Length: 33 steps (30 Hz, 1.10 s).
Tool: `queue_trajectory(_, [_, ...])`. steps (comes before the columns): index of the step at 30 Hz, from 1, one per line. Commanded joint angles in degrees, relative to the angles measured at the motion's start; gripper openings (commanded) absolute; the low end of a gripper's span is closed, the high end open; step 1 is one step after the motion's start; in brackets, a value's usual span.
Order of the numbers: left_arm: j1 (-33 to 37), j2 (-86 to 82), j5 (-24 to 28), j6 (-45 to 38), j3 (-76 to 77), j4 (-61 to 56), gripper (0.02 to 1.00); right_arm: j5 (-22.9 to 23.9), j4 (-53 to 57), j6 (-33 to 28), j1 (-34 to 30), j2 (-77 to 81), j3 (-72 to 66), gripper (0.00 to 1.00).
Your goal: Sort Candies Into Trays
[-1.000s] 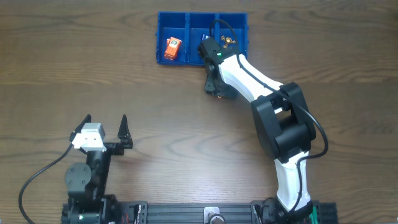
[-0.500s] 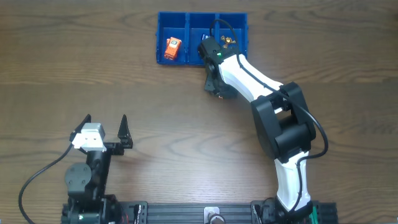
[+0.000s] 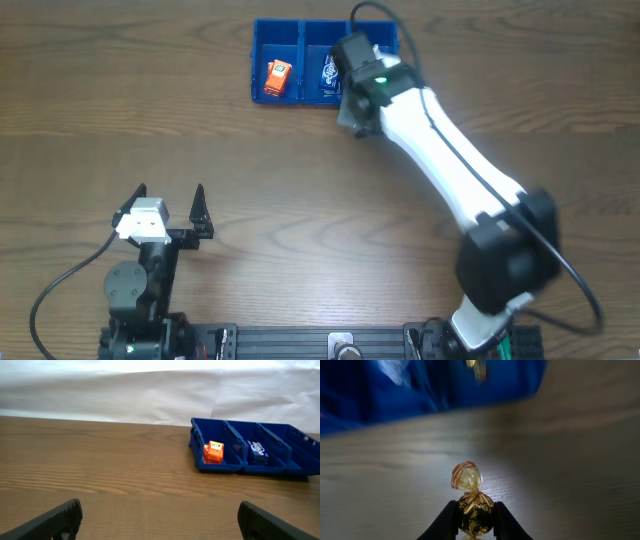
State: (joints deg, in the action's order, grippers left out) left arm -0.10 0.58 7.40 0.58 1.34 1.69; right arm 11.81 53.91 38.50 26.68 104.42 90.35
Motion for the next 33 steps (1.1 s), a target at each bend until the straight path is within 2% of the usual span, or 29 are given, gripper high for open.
queue_trajectory(1, [0.17, -0.33, 1.20, -0.42, -1.07, 2.03, 0.998, 7.96, -5.11, -10.45, -2.16, -3.13, 4.42, 0.152])
queue_trajectory(6, [0.17, -0.33, 1.20, -0.42, -1.07, 2.03, 0.998, 8.13, -23.67, -21.11, -4.28, -0.22, 4.42, 0.150])
queue_trajectory(12, [0.17, -0.33, 1.20, -0.42, -1.07, 2.03, 0.998, 9.07, -37.86, -26.29, -6.84, 8.02, 4.39, 0.154])
queue_trajectory(16, [0.17, -0.33, 1.20, -0.42, -1.07, 2.03, 0.998, 11.10, -41.20, -26.84, -7.45, 12.61, 4.39, 0.156])
queue_trajectory(24, [0.17, -0.33, 1.20, -0.42, -1.07, 2.03, 0.998, 11.10, -45.27, -26.80, -7.78, 15.74, 4.39, 0.167])
queue_trajectory(26, [0.17, -0.33, 1.20, -0.39, -1.07, 2.03, 0.998, 11.10, -45.88, -26.80, -7.78, 15.78, 4.39, 0.211])
queue_trajectory(27, [0.17, -0.33, 1.20, -0.42, -1.07, 2.03, 0.998, 11.10, -45.94, -26.80, -7.78, 15.78, 4.39, 0.272])
queue_trajectory(30, [0.17, -0.33, 1.20, -0.39, -1.07, 2.03, 0.998, 11.02, -45.97, -26.80, -7.67, 15.82, 4.39, 0.522])
queue_trajectory(31, [0.17, -0.33, 1.20, -0.42, -1.07, 2.03, 0.998, 10.93, -46.10, -26.82, -7.65, 15.82, 4.39, 0.656])
queue_trajectory(33, [0.17, -0.33, 1.20, -0.42, -1.07, 2.03, 0.998, 10.45, -46.84, -26.82, -7.56, 15.82, 4.39, 0.735])
